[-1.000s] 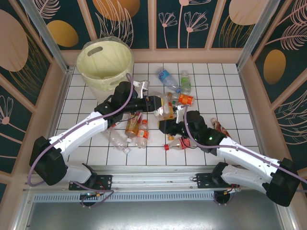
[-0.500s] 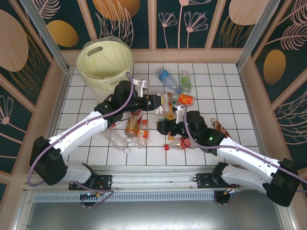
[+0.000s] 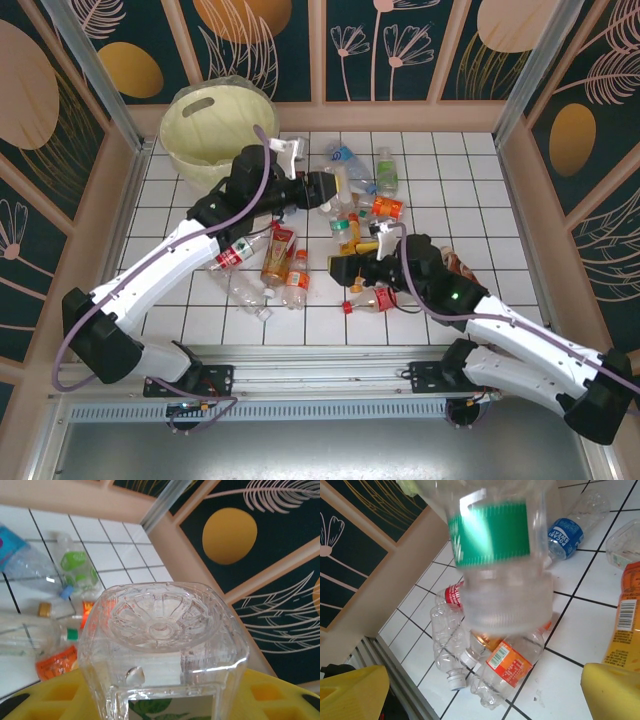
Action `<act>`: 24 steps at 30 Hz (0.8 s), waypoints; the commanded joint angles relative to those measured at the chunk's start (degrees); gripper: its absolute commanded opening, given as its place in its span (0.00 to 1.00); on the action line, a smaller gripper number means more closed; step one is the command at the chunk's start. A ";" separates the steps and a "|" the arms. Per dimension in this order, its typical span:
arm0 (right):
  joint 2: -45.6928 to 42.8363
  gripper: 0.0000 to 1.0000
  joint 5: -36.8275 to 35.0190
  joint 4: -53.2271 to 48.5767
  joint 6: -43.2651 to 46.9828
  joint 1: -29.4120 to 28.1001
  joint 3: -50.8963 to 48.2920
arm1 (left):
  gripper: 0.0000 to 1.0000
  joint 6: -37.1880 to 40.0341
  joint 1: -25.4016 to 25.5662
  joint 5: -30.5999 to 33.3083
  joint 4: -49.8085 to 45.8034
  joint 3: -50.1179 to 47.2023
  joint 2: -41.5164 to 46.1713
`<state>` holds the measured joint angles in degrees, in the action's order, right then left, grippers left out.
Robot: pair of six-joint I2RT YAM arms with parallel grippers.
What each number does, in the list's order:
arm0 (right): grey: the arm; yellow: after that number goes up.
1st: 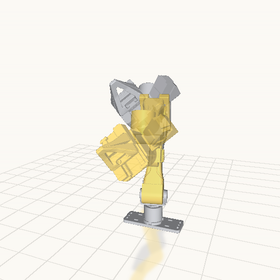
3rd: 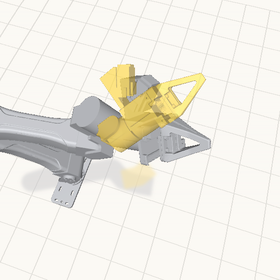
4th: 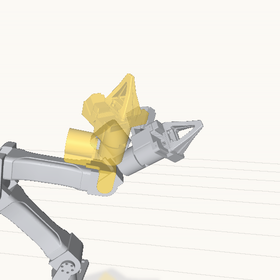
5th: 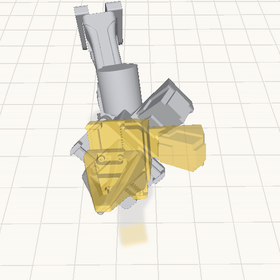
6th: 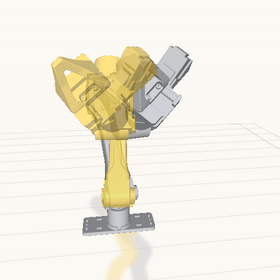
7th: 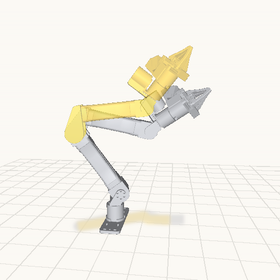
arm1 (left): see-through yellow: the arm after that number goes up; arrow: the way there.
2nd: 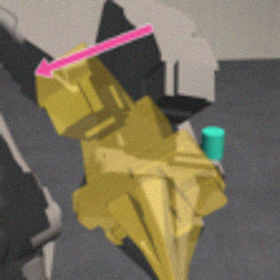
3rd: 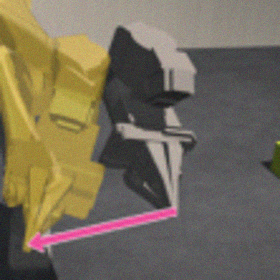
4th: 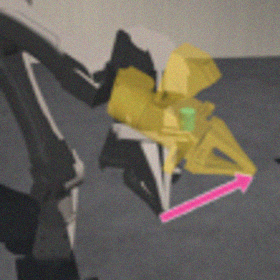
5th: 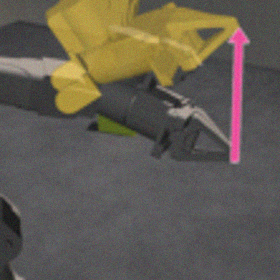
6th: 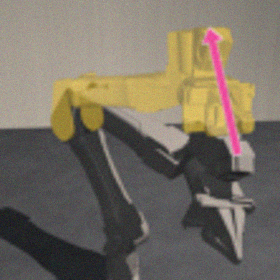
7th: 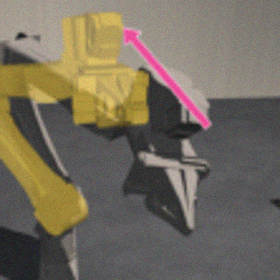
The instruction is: Put the plastic bottles in the bin
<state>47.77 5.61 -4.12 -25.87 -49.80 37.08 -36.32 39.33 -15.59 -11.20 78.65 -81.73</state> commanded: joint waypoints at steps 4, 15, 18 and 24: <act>-4.89 0.99 -4.34 -5.34 2.29 0.16 3.61 | 0.48 5.11 -0.93 3.11 -7.26 10.76 -3.97; -8.84 0.99 -12.57 -8.49 2.83 0.23 6.45 | 0.49 10.60 -5.09 8.16 -14.81 27.58 -8.59; -8.50 0.99 -13.71 -8.37 3.45 0.47 7.54 | 0.49 12.16 -6.49 10.58 -16.41 30.70 -9.23; -6.99 0.99 -18.50 -10.00 2.67 0.95 9.57 | 0.49 15.44 -9.78 14.78 -16.44 33.59 -8.39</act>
<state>39.99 -8.51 -12.58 -23.40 -49.41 43.86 -24.18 30.63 -4.32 -27.09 110.50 -90.32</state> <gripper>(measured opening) 0.989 0.497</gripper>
